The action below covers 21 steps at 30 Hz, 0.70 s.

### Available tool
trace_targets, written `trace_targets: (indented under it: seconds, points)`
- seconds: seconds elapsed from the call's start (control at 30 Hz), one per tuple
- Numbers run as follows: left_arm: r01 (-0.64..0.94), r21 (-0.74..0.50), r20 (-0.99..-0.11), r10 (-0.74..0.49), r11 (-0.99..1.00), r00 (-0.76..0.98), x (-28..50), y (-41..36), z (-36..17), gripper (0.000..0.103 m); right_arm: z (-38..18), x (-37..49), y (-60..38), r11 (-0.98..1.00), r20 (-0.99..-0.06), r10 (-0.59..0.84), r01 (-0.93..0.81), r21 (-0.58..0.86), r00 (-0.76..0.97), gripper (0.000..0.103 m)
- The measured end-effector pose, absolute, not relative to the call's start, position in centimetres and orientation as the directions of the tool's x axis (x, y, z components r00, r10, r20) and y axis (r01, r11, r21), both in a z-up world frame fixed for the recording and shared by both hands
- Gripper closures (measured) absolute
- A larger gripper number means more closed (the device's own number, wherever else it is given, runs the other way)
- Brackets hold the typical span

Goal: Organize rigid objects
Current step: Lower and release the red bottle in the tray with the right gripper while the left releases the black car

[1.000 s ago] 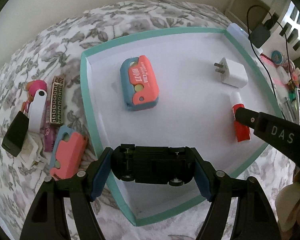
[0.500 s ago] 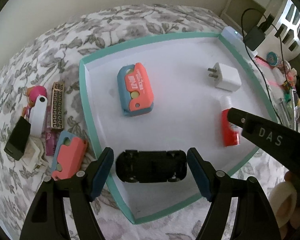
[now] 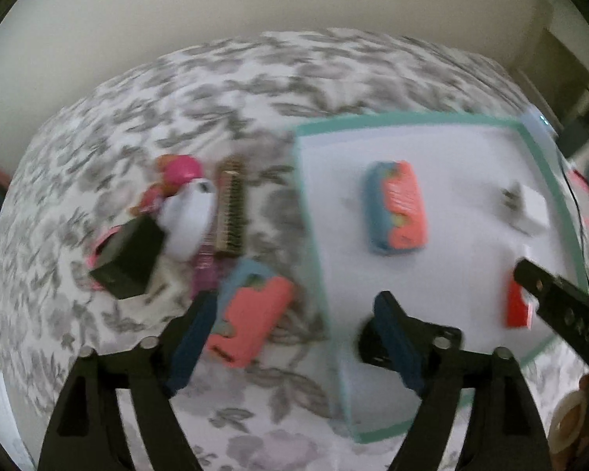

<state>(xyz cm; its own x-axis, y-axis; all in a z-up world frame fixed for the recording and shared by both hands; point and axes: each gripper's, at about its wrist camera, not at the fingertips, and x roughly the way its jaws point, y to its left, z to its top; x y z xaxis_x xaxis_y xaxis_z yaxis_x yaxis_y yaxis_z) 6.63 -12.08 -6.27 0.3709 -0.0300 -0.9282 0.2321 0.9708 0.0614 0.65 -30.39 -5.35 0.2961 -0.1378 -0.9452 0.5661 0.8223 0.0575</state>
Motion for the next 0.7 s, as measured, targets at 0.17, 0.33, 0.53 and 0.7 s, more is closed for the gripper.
trace_targets:
  seconds: [0.17, 0.33, 0.53, 0.7]
  points:
    - [0.135, 0.068, -0.914, 0.007, 0.989, 0.406, 7.7, -9.4, -5.9, 0.006, -5.1, 1.3, -29.1, 0.859, -0.933, -0.152, 0.510, 0.038, 0.325, 0.025]
    - [0.058, 0.028, -0.913, 0.002, 0.998, 0.407, 8.5, -6.9, -5.7, 0.006, -4.9, 1.7, -28.2, 0.879, -0.923, -0.145, 0.474, 0.045, 0.357, 0.011]
    - [-0.034, 0.013, -0.911, 0.026, 0.999, 0.411, 9.3, -3.5, -5.6, 0.006, -4.7, 2.0, -27.5, 0.889, -0.917, -0.124, 0.453, 0.067, 0.379, 0.000]
    - [-0.155, -0.032, -0.905, 0.037, 0.987, 0.424, 10.1, 1.1, -5.1, 0.006, -4.2, 2.2, -26.4, 0.907, -0.902, -0.136, 0.418, 0.053, 0.410, 0.000]
